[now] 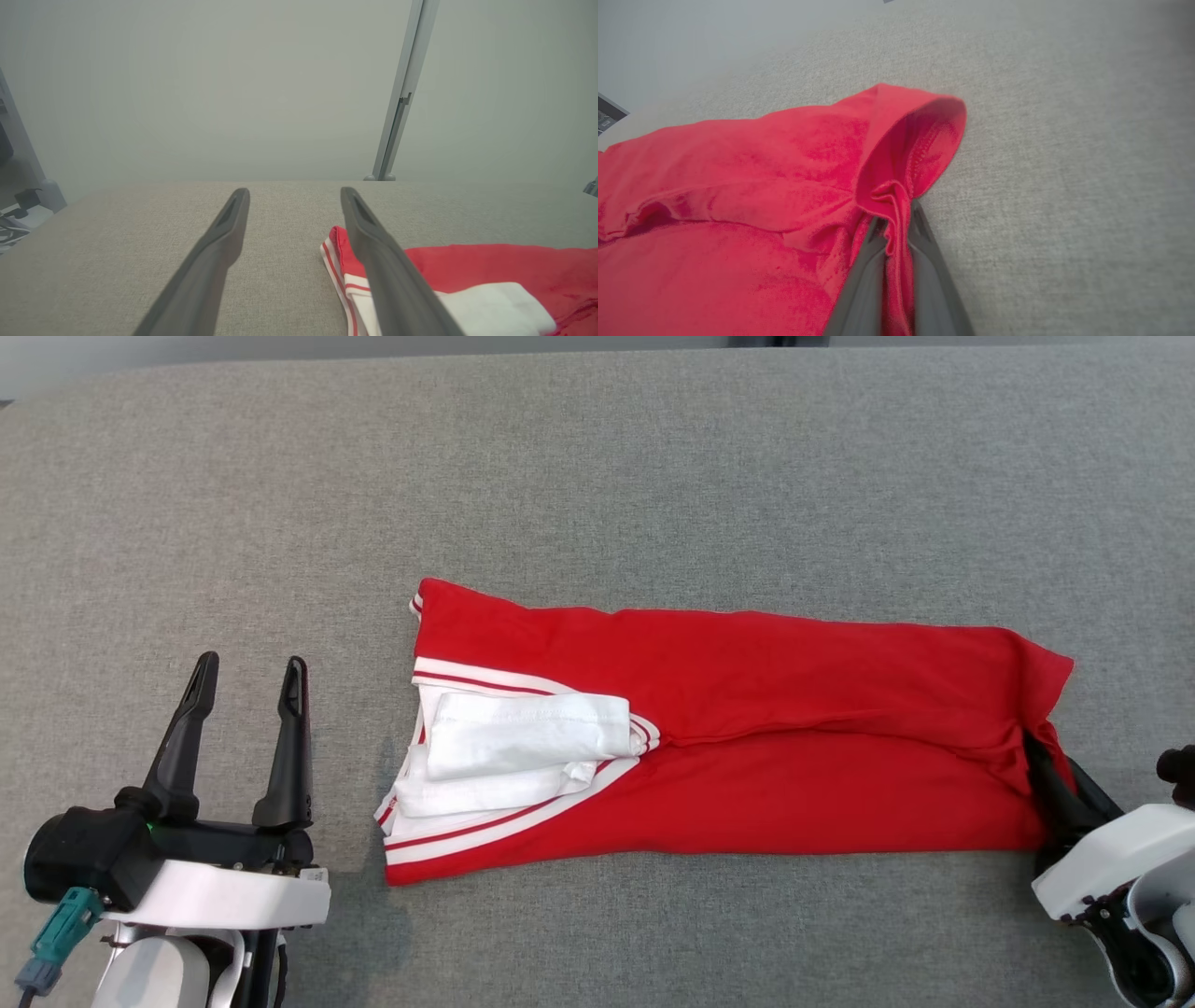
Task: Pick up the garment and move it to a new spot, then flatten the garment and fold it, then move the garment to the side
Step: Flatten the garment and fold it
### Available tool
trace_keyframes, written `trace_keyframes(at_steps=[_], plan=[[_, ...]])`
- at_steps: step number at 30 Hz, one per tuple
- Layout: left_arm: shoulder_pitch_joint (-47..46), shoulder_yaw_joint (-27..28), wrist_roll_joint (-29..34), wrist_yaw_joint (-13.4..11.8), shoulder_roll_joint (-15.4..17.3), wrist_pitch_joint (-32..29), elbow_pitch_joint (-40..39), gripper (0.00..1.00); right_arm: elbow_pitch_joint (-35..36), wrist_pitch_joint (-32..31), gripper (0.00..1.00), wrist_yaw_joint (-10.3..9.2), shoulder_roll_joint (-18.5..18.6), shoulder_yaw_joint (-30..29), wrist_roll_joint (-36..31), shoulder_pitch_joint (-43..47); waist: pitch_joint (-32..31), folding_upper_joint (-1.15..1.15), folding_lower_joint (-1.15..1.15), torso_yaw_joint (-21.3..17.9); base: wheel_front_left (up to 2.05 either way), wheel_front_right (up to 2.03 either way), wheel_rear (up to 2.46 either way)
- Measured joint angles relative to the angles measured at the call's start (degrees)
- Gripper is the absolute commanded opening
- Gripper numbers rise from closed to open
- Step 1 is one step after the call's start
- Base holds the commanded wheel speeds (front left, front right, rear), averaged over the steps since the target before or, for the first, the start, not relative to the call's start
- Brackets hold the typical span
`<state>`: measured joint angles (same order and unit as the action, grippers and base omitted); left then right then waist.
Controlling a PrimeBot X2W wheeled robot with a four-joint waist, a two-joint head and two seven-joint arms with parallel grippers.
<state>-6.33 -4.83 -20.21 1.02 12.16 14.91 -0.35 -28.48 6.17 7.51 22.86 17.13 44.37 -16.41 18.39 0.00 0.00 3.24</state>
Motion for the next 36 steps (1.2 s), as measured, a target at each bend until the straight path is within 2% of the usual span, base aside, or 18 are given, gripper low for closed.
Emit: trace_keyframes(at_steps=[4,12,18,24,30,36], plan=[[-0.02,0.42,0.22,0.18,-0.14,0.0,-0.16,1.0,0.22,1.51,0.0,0.08,2.75,0.67,2.65,-0.15,0.1,0.0,0.0,-0.77,0.0,0.0,0.0],[-0.03,0.73,0.46,0.52,-0.42,0.0,-0.13,1.0,-0.94,3.13,0.0,-0.01,10.88,-4.2,5.57,-0.01,0.03,0.0,0.0,-2.21,0.0,0.0,0.0],[-0.03,0.92,0.55,0.67,-0.38,0.0,0.11,1.0,4.61,0.99,0.0,-0.01,11.2,-3.35,5.25,-0.61,-0.45,0.0,0.0,-3.13,0.0,0.0,0.0],[0.07,1.0,0.55,0.67,-0.4,0.0,0.24,1.0,15.12,-2.75,0.0,-0.03,7.9,-1.69,-0.02,-2.03,-1.25,0.0,0.0,-3.71,0.0,0.0,0.0],[-0.04,0.63,0.55,0.69,-0.37,0.0,0.74,1.0,26.82,-8.2,0.0,-0.02,-1.85,1.07,-5.78,-4.25,-1.63,0.0,0.0,-3.52,0.0,0.0,0.0],[-1.48,-1.4,0.55,1.47,-1.25,0.0,2.1,1.0,28.41,-10.53,0.0,-0.02,-13.17,6.43,-10.02,-6.2,-1.56,0.0,0.0,-1.53,0.0,0.0,0.0]])
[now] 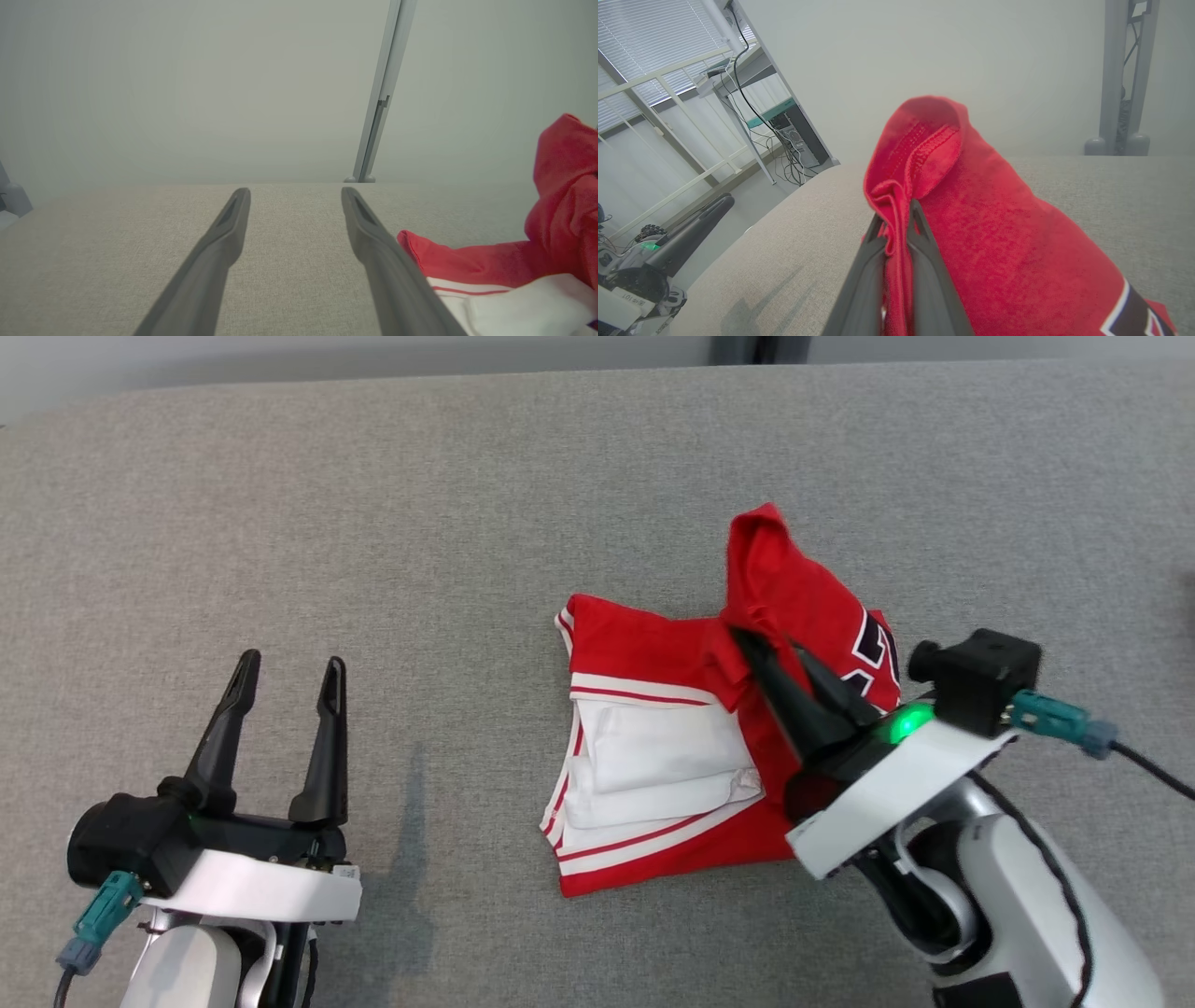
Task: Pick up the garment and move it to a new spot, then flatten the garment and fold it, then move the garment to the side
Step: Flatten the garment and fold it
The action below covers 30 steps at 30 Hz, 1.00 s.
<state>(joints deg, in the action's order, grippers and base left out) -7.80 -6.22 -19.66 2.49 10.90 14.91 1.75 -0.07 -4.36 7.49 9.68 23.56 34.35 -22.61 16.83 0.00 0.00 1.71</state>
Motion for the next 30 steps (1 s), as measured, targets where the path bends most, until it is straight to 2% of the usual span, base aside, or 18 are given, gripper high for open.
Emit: trace_keyframes(at_steps=[5,12,14,15,20,23,28,30], plan=[[-1.16,-1.23,-0.01,0.89,-0.62,0.0,1.11,1.0,-5.67,0.58,0.0,0.0,-4.49,5.14,-1.1,-1.18,0.32,0.0,0.0,2.28,0.0,0.0,0.0],[-2.07,-1.49,-0.01,1.58,-1.35,0.0,2.08,1.0,-15.64,3.6,0.0,0.0,-6.16,10.21,0.76,-3.14,1.03,0.0,0.0,4.6,0.0,0.0,0.0],[-2.07,-1.37,0.0,1.79,-1.43,0.0,2.34,1.0,-17.33,5.0,0.52,0.0,-6.27,11.02,1.38,-3.91,1.11,0.0,0.0,4.8,0.0,0.0,0.0],[-2.07,-1.23,0.01,2.0,-1.47,0.0,2.45,1.0,-17.55,5.77,1.0,0.0,-6.32,11.4,2.48,-4.16,1.08,0.0,0.0,4.79,0.0,0.0,0.0],[-2.07,-0.19,0.46,2.07,-1.45,0.0,2.81,1.0,-16.25,8.87,1.0,0.0,-6.66,11.15,9.23,-4.73,0.77,0.0,0.0,4.1,0.0,0.0,0.0],[-2.04,0.32,0.59,2.09,-1.47,0.0,2.9,1.0,-13.44,10.72,1.0,0.0,-5.2,9.02,12.82,-4.61,0.57,0.0,0.0,3.36,0.0,0.0,0.0],[-1.75,1.42,1.09,2.08,-1.52,0.0,2.85,1.0,-9.55,15.59,1.0,0.0,1.46,0.09,12.51,-2.87,0.06,0.0,0.0,2.0,0.0,0.0,0.0],[-1.34,2.15,1.26,2.05,-1.4,0.0,2.77,1.0,-7.87,16.78,1.0,0.0,4.44,-6.47,9.44,-0.49,-0.33,0.0,0.0,1.17,0.0,0.0,0.0]])
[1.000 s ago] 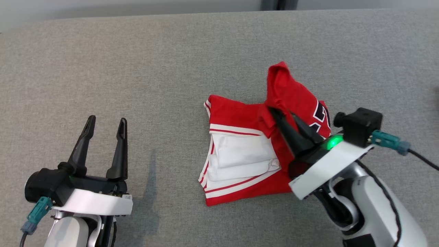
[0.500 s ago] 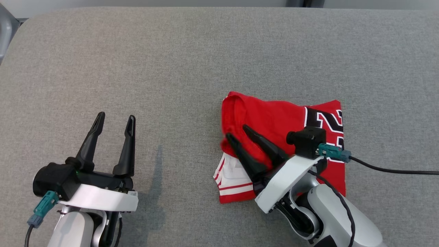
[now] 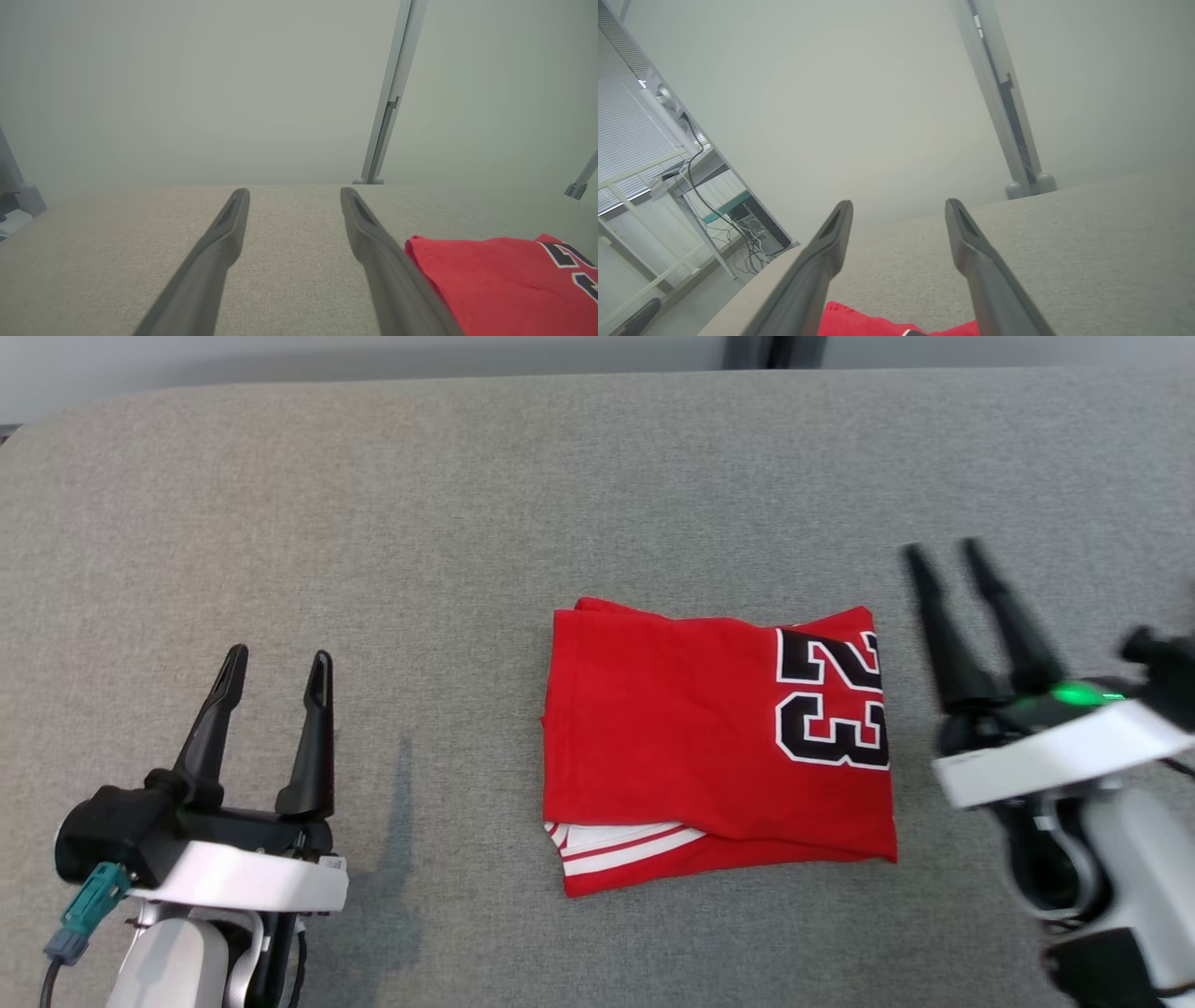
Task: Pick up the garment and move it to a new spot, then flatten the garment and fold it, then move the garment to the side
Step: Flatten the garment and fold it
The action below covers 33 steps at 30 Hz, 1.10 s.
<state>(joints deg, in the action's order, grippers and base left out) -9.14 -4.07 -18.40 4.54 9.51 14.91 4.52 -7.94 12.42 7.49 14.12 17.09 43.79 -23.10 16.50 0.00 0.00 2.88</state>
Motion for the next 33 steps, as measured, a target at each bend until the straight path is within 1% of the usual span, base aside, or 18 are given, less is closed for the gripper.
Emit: trace_keyframes(at_steps=[2,5,7,9,11,13,18,26,33], plan=[[0.59,0.58,0.08,-0.07,0.13,0.0,-0.02,1.0,0.57,0.24,1.0,0.0,1.81,-4.25,-3.55,1.84,-0.31,0.0,0.0,-0.54,0.0,0.0,0.0],[0.96,1.22,0.1,-0.16,0.4,0.0,-0.09,1.0,1.33,-0.2,1.0,0.0,3.38,-9.73,-8.8,5.2,-1.01,0.0,0.0,-1.22,0.0,0.0,0.0],[1.58,1.42,0.12,-0.36,0.56,0.0,-0.05,1.0,1.77,-1.03,1.0,0.0,3.72,-13.3,-11.34,7.75,-1.66,0.0,0.0,-1.51,0.0,0.0,0.0],[2.26,1.6,0.12,-0.59,0.78,0.0,0.07,1.0,2.03,-1.88,1.0,0.0,4.23,-16.0,-15.49,10.37,-2.41,0.0,0.0,-1.75,0.0,0.0,0.0],[2.96,1.86,0.11,-0.75,0.98,-0.02,0.08,1.0,2.93,-2.63,1.0,0.0,3.6,-17.56,-17.38,12.48,-3.26,0.0,0.0,-2.02,0.0,0.0,0.0],[3.73,2.09,0.04,-1.09,1.16,-0.26,0.02,1.0,3.9,-3.49,1.0,0.0,2.61,-18.26,-19.45,14.17,-4.21,0.0,0.0,-2.31,0.0,0.0,0.0],[5.41,2.09,-0.04,-1.61,1.63,-1.38,-0.15,1.0,6.45,-5.24,1.0,0.0,1.04,-19.58,-22.1,17.32,-6.86,0.0,0.0,-2.9,0.0,0.0,0.0],[8.34,2.11,-0.31,-2.45,2.3,-3.39,-0.91,1.0,9.5,-8.11,1.0,0.0,0.3,-19.64,-24.15,21.62,-11.16,0.0,0.0,-3.36,0.0,0.0,0.0],[11.55,1.78,-0.41,-3.11,2.65,-5.27,-2.19,1.0,11.81,-10.44,1.0,0.0,0.09,-19.2,-24.6,25.2,-14.81,0.0,0.0,-3.8,0.0,0.0,0.0]])
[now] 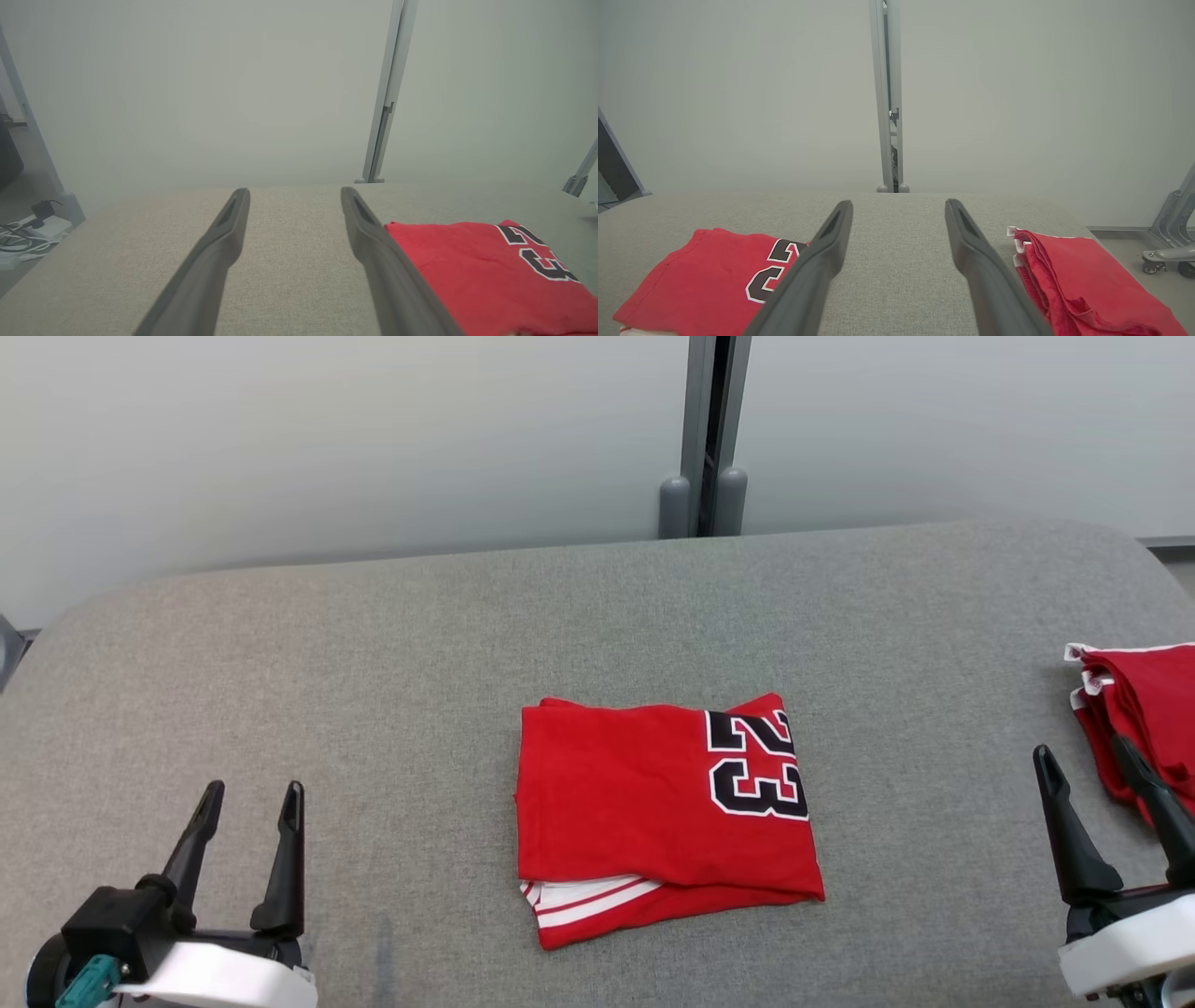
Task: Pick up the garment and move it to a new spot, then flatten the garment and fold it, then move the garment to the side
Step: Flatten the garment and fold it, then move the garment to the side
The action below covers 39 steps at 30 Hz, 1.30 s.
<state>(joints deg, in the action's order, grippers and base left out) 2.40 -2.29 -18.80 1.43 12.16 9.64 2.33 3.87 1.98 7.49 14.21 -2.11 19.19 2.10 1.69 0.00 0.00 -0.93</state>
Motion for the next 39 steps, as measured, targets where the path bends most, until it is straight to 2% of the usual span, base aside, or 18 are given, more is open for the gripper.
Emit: trace_keyframes(at_steps=[11,39], plan=[[2.8,-0.42,-0.59,-1.0,0.29,-2.08,-2.24,1.0,2.59,-1.74,1.0,0.0,-0.68,-1.15,0.45,2.68,-2.5,0.0,0.0,-0.06,0.0,0.0,0.0],[3.04,-0.83,-1.41,-2.29,1.19,-2.99,-4.67,1.0,2.85,-2.23,1.0,0.0,-1.62,-1.71,0.54,2.91,-2.05,0.0,0.0,1.42,0.0,0.0,0.0]])
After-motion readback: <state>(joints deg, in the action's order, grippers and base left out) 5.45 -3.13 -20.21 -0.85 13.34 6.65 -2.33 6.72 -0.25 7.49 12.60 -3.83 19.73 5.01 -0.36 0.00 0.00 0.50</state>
